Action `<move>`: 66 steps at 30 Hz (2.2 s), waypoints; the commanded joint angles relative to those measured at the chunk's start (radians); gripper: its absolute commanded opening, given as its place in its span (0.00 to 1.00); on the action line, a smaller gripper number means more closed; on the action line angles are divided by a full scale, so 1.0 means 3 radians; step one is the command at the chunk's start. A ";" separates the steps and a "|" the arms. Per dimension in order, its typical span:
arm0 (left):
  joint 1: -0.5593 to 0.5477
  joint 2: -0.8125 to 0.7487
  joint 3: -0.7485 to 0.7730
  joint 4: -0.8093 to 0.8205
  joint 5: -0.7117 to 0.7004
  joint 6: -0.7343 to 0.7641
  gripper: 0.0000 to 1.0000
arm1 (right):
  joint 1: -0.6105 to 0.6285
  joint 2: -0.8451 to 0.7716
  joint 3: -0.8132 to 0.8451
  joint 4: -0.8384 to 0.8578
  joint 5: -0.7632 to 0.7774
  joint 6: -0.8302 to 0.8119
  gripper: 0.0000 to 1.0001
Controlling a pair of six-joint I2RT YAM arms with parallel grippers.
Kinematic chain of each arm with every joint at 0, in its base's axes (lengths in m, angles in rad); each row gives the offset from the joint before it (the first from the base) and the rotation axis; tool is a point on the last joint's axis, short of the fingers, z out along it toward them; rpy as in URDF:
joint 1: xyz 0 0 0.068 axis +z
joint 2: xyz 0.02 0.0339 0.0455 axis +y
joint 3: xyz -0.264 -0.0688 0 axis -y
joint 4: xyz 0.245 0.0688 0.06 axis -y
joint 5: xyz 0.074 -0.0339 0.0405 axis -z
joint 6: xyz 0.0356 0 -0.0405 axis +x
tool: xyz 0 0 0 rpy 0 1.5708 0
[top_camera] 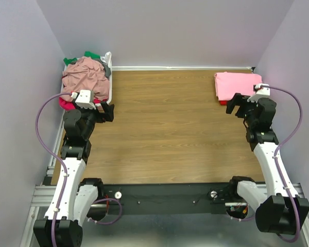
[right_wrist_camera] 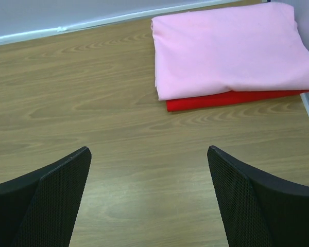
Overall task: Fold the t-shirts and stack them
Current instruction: Grab the tshirt from the pile
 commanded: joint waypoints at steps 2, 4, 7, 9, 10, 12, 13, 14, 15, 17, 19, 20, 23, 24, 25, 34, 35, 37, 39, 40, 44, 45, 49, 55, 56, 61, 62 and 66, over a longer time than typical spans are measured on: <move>-0.0015 -0.0009 0.0002 0.0111 0.0146 -0.0023 0.98 | -0.0019 -0.0123 -0.0007 -0.0129 -0.0584 -0.0497 1.00; -0.0015 -0.0014 0.0032 0.0126 0.0218 -0.0089 0.98 | -0.0024 -0.0123 -0.0048 -0.0268 -0.0833 -0.0822 1.00; -0.0015 0.0078 0.0242 0.0152 0.0325 -0.0258 0.98 | -0.0019 -0.0118 -0.0058 -0.0473 -0.1652 -0.1073 1.00; -0.0015 0.0256 0.0400 0.0111 0.0331 -0.0345 0.98 | -0.0024 -0.0103 -0.0063 -0.0570 -0.1970 -0.1237 1.00; -0.0015 0.0414 0.0573 0.0065 0.0290 -0.0401 0.98 | -0.0019 -0.0077 -0.0058 -0.0601 -0.1956 -0.1263 1.00; -0.0010 0.0593 0.0869 -0.0027 0.0005 -0.0447 0.98 | -0.0019 -0.0067 -0.0058 -0.0601 -0.1874 -0.1273 1.00; 0.0000 0.0696 0.0983 -0.0068 -0.0144 -0.0478 0.98 | -0.0019 -0.0062 -0.0058 -0.0611 -0.1838 -0.1273 1.00; 0.0010 0.0909 0.1095 -0.0245 -0.0342 -0.0564 0.98 | -0.0024 -0.0062 -0.0053 -0.0616 -0.1782 -0.1268 1.00; 0.0026 0.1028 0.1223 -0.0343 -0.0582 -0.0676 0.98 | -0.0019 -0.0062 -0.0053 -0.0616 -0.1777 -0.1263 1.00; 0.0026 0.1427 0.1621 -0.0645 -0.1207 -0.1029 0.98 | -0.0019 -0.0062 -0.0053 -0.0627 -0.1802 -0.1263 1.00; 0.0108 0.1910 0.2117 -0.1113 -0.1763 -0.1285 0.90 | -0.0019 -0.0046 -0.0048 -0.0627 -0.1787 -0.1253 1.00; 0.0118 0.2091 0.2316 -0.1298 -0.1903 -0.1438 0.86 | -0.0024 -0.0036 -0.0048 -0.0637 -0.1777 -0.1253 1.00; 0.0194 0.2756 0.3038 -0.1846 -0.2042 -0.1414 0.84 | -0.0024 -0.0031 -0.0048 -0.0637 -0.1715 -0.1258 1.00; 0.0215 0.2884 0.3181 -0.1913 -0.2007 -0.1333 0.84 | -0.0019 -0.0026 -0.0048 -0.0642 -0.1705 -0.1253 1.00; 0.0251 0.3067 0.3354 -0.1949 -0.1935 -0.1281 0.84 | -0.0019 -0.0021 -0.0043 -0.0642 -0.1695 -0.1248 1.00; 0.0353 0.3667 0.3852 -0.2174 -0.1981 -0.1541 0.85 | -0.0019 0.0025 -0.0032 -0.0647 -0.1659 -0.1237 1.00; 0.0368 0.3764 0.3913 -0.2190 -0.1976 -0.1562 0.82 | -0.0019 0.0025 -0.0032 -0.0652 -0.1669 -0.1237 1.00; 0.0399 0.3851 0.4061 -0.2190 -0.1955 -0.1542 0.67 | -0.0024 0.0035 -0.0037 -0.0652 -0.1674 -0.1248 1.00; 0.0409 0.3923 0.4123 -0.2154 -0.1930 -0.1486 0.50 | -0.0019 0.0035 -0.0037 -0.0657 -0.1669 -0.1248 1.00; 0.0420 0.3938 0.4149 -0.2114 -0.1864 -0.1445 0.39 | -0.0024 0.0030 -0.0037 -0.0657 -0.1664 -0.1248 1.00; 0.0476 0.3842 0.4067 -0.1976 -0.1588 -0.1235 0.08 | -0.0019 0.0020 -0.0043 -0.0663 -0.1638 -0.1258 1.00; 0.0486 0.3786 0.4016 -0.1915 -0.1531 -0.1139 0.02 | -0.0019 0.0015 -0.0038 -0.0668 -0.1638 -0.1258 1.00; 0.0522 0.3423 0.3638 -0.1399 -0.1066 -0.0913 0.00 | -0.0024 0.0015 -0.0037 -0.0663 -0.1633 -0.1263 1.00; 0.0517 0.2820 0.3300 -0.0943 -0.0642 -0.0867 0.00 | -0.0019 0.0000 -0.0043 -0.0668 -0.1618 -0.1273 1.00; 0.0527 0.2799 0.3280 -0.0932 -0.0611 -0.0862 0.00 | -0.0019 0.0000 -0.0043 -0.0663 -0.1618 -0.1278 1.00; 0.0532 0.2946 0.3335 -0.1212 -0.0625 -0.0907 0.81 | -0.0019 -0.0016 -0.0048 -0.0668 -0.1623 -0.1278 1.00; 0.0532 0.3033 0.3356 -0.1254 -0.0616 -0.0887 0.84 | -0.0019 -0.0016 -0.0048 -0.0668 -0.1623 -0.1278 1.00; 0.0532 0.3176 0.3392 -0.1270 -0.0585 -0.0912 0.85 | -0.0024 -0.0016 -0.0053 -0.0668 -0.1618 -0.1283 1.00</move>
